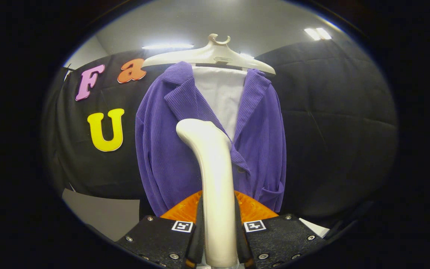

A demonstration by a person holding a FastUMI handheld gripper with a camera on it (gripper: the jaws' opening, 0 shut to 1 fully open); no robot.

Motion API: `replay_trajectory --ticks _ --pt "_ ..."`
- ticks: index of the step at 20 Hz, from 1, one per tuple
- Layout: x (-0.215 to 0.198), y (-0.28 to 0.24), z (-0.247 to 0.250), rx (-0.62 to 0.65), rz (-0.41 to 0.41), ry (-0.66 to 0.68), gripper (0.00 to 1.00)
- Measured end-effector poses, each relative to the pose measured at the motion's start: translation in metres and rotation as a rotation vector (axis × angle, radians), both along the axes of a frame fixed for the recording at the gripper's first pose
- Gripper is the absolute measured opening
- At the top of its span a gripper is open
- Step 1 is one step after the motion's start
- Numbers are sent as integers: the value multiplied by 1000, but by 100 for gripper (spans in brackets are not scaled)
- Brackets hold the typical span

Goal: Iron the clothes twice with a garment steamer, once on the left side and once on the right side.

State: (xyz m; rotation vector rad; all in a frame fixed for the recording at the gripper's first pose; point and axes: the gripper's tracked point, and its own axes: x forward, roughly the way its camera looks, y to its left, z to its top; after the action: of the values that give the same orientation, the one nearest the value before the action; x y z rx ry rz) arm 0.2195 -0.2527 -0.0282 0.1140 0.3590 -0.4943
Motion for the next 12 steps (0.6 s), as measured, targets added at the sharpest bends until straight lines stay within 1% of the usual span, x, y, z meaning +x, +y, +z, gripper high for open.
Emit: replay_trajectory --ticks 6,12 --pt "-15 -1 -50 -19 26 84 35" --pt "-33 7 -116 13 44 219 35"
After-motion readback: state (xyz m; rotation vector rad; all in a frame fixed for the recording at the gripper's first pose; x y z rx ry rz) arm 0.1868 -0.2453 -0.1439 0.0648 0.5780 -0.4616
